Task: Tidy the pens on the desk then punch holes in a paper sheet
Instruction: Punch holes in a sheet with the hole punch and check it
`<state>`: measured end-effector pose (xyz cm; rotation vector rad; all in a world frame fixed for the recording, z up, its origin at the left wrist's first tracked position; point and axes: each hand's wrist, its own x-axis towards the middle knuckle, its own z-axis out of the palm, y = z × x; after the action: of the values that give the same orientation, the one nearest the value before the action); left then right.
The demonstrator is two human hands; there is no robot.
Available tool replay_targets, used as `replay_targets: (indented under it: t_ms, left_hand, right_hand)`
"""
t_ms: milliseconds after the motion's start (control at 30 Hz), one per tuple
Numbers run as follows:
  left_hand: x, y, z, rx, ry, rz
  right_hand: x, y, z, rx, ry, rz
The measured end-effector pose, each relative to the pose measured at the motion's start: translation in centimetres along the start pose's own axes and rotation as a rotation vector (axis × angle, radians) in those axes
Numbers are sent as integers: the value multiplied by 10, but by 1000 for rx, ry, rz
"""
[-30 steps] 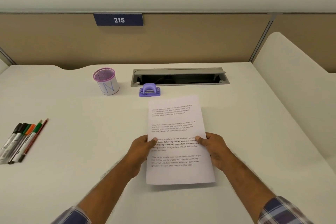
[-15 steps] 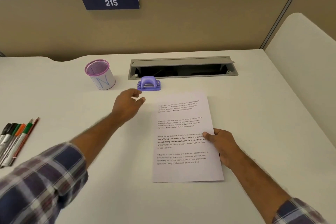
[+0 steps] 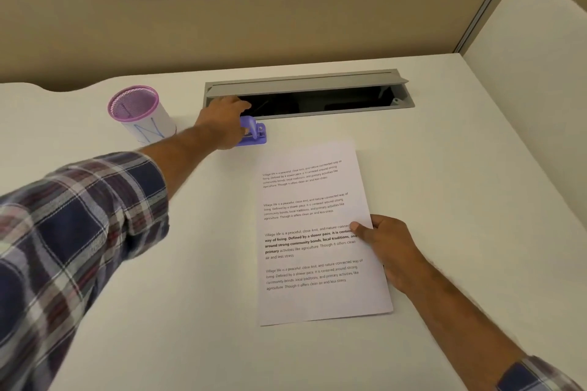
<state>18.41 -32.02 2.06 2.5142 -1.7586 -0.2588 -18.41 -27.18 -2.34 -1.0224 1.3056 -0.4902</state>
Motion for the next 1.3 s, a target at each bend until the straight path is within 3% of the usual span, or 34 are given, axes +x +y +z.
replay_targets:
  t_ms: [133, 433, 633, 867, 1067, 1300]
  left_hand:
    - [5, -6, 6, -25, -63, 0]
    - [-16, -9, -5, -271, 17, -138]
    - [-87, -11, -18, -507, 74, -272]
    - [-198, 9, 1, -963, 1, -499]
    - [-269, 22, 29, -1117, 11, -589]
    - [-287, 28, 46, -1124, 70, -625]
  right_hand:
    - [0, 1, 0, -7, 0, -18]
    - [1, 3, 1, -22, 13, -37]
    - [-4, -1, 2, -26, 13, -37]
    - [-14, -10, 3, -57, 3, -31]
    - [-27, -7, 3, -96, 12, -57]
    - [-44, 3, -3, -108, 5, -46]
